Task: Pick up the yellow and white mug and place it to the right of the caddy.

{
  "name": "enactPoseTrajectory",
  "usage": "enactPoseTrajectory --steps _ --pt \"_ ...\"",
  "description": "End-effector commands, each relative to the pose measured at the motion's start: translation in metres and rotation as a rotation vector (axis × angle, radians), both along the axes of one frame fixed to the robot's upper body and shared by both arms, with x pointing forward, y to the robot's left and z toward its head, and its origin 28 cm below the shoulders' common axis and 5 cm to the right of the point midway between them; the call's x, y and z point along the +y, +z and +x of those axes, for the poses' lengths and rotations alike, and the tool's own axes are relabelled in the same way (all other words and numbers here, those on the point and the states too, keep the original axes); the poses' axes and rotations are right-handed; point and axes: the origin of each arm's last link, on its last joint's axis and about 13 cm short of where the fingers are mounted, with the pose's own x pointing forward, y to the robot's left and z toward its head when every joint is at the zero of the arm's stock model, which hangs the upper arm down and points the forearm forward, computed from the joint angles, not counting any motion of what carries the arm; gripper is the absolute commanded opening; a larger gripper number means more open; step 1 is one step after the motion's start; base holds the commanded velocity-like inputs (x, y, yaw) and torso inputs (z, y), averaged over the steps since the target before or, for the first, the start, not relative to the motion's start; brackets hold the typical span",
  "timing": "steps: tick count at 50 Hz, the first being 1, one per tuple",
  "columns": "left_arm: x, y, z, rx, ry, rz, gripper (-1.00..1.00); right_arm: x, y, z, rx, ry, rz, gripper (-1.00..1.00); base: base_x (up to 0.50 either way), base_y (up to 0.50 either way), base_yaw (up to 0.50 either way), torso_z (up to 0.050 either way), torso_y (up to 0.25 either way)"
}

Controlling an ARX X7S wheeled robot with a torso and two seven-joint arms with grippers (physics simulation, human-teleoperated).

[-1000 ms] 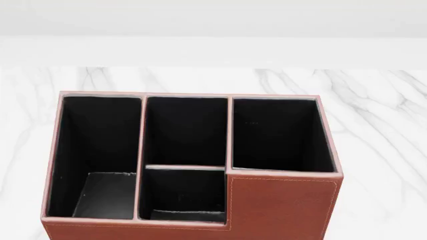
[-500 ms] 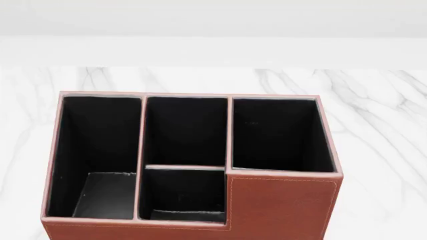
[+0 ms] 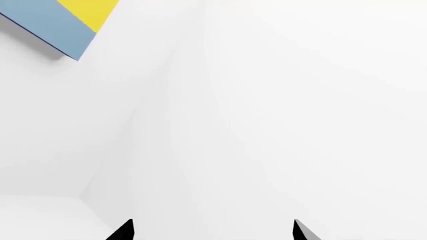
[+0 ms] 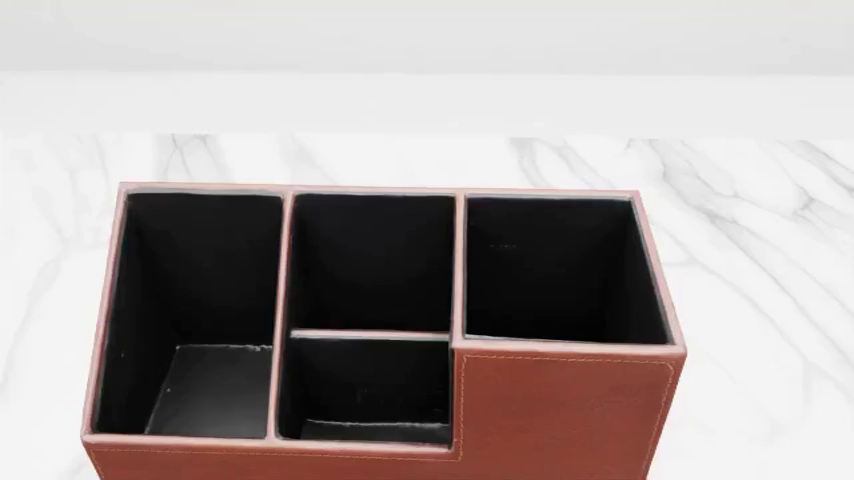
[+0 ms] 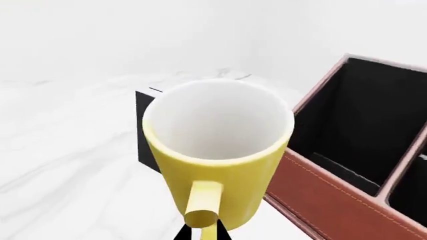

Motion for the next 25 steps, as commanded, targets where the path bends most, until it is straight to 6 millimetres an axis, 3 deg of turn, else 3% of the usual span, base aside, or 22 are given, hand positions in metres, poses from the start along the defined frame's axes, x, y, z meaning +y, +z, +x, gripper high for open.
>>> enactPoseTrajectory --steps 1,25 --pt "0.001 0.000 0.001 0.004 -0.004 -0.002 1.00 -0.004 0.037 -0.006 -0.169 -0.039 0.083 -1.00 0.00 0.00 0.00 0.000 0.009" --pt "0.000 0.000 0.002 0.002 -0.005 0.001 1.00 -0.021 0.063 0.015 -0.180 -0.268 0.146 -1.00 0.00 0.00 0.00 0.000 0.000"
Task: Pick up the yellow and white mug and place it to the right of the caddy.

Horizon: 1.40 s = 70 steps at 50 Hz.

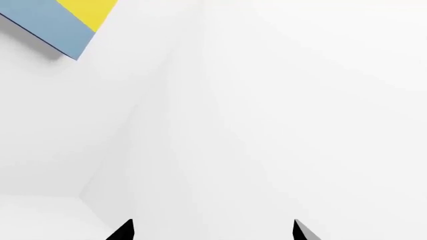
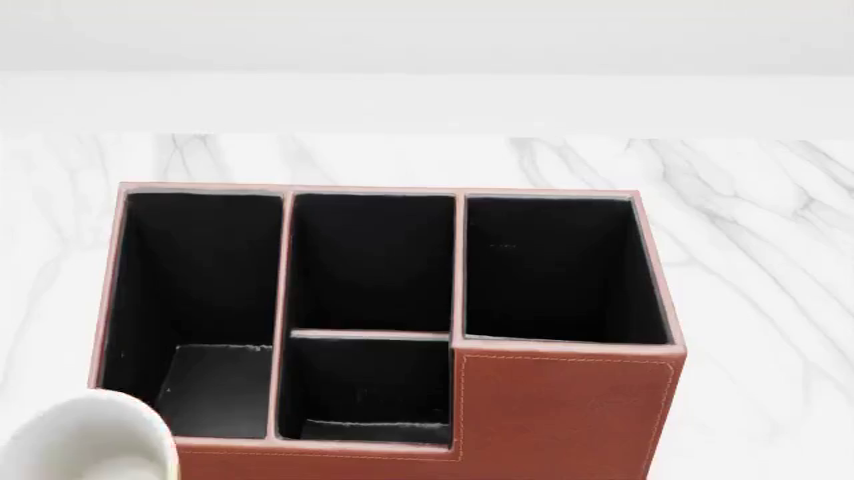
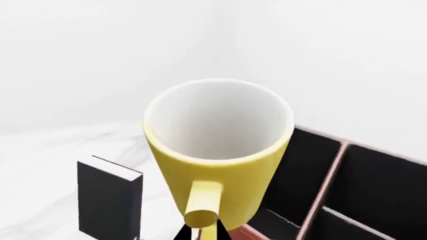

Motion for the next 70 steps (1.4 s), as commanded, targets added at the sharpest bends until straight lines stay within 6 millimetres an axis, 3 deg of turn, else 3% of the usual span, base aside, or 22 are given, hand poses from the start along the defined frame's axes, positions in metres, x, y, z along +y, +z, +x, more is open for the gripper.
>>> enactPoseTrajectory --steps 1,43,53,70 --pt "0.000 0.000 0.001 0.000 -0.002 0.002 1.00 -0.009 0.015 0.010 -0.041 -0.114 0.039 -1.00 0.00 0.00 0.00 0.000 0.000" --pt "-0.001 -0.001 0.004 0.006 -0.007 0.000 1.00 -0.055 0.065 0.037 -0.185 -0.449 0.105 -1.00 0.00 0.00 0.00 0.000 0.000" --pt "-0.001 -0.002 0.006 0.009 -0.010 -0.001 1.00 -0.070 0.085 0.043 -0.239 -0.519 0.128 -1.00 0.00 0.00 0.00 0.000 0.000" --pt "-0.002 -0.002 0.007 0.012 -0.013 0.000 1.00 -0.098 0.097 0.046 -0.287 -0.692 0.136 -1.00 0.00 0.00 0.00 0.000 0.001"
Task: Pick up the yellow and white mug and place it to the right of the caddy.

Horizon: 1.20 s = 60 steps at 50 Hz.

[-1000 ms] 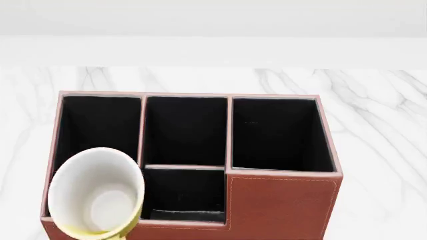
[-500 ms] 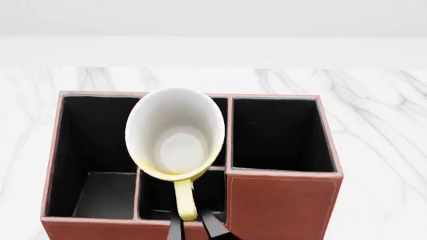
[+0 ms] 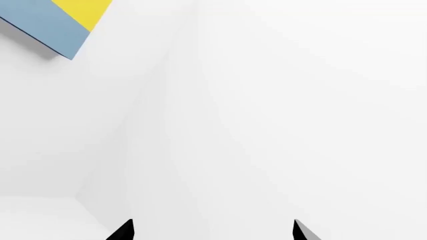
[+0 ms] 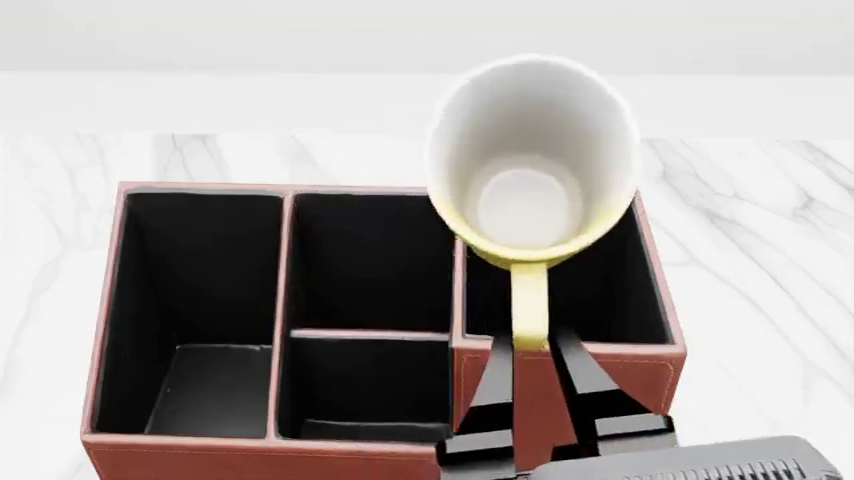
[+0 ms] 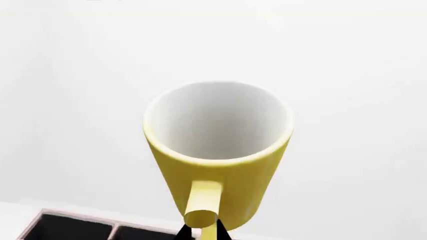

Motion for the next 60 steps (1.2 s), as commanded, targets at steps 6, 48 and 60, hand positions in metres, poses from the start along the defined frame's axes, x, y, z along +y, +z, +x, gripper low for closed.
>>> enactPoseTrajectory --steps 6,48,60 --pt "0.000 -0.001 0.003 0.004 -0.004 0.000 1.00 -0.029 0.013 0.003 -0.050 -0.168 0.027 -1.00 0.00 0.00 0.00 0.000 0.000" --pt "-0.001 -0.001 0.002 0.004 -0.001 0.000 1.00 -0.083 -0.016 0.011 0.115 -0.396 0.102 -1.00 0.00 0.00 0.00 0.000 0.000" --pt "-0.002 -0.002 0.004 0.007 -0.003 0.001 1.00 -0.090 -0.039 0.021 0.207 -0.418 0.100 -1.00 0.00 0.00 0.00 0.000 0.000"
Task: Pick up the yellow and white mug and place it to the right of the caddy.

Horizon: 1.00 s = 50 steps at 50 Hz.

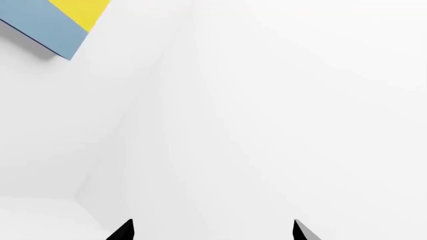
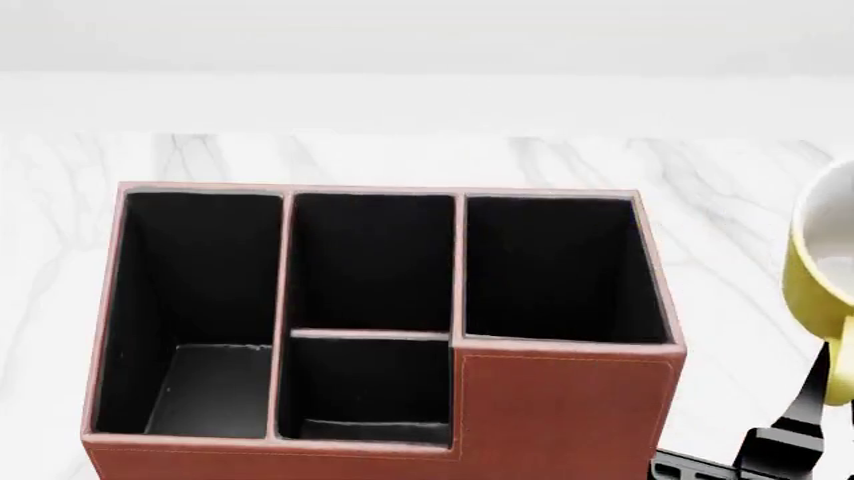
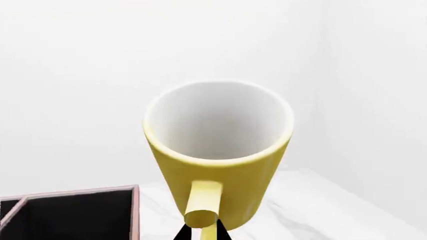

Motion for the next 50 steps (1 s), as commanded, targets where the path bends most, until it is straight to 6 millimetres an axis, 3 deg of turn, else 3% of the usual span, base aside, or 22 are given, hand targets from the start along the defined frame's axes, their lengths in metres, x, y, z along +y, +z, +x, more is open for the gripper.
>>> enactPoseTrajectory --steps 1,25,50 --pt "-0.001 -0.001 0.001 0.001 0.000 0.000 1.00 -0.006 -0.016 0.012 0.051 -0.013 0.013 -1.00 0.00 0.00 0.00 0.000 0.000" --pt "-0.002 -0.001 0.010 0.004 -0.002 0.002 1.00 -0.018 -0.073 0.044 0.237 0.001 0.045 -1.00 0.00 0.00 0.00 0.000 0.001" --pt "-0.002 -0.001 0.016 0.009 -0.004 0.003 1.00 -0.027 -0.105 0.050 0.342 -0.018 0.094 -1.00 0.00 0.00 0.00 0.000 0.000"
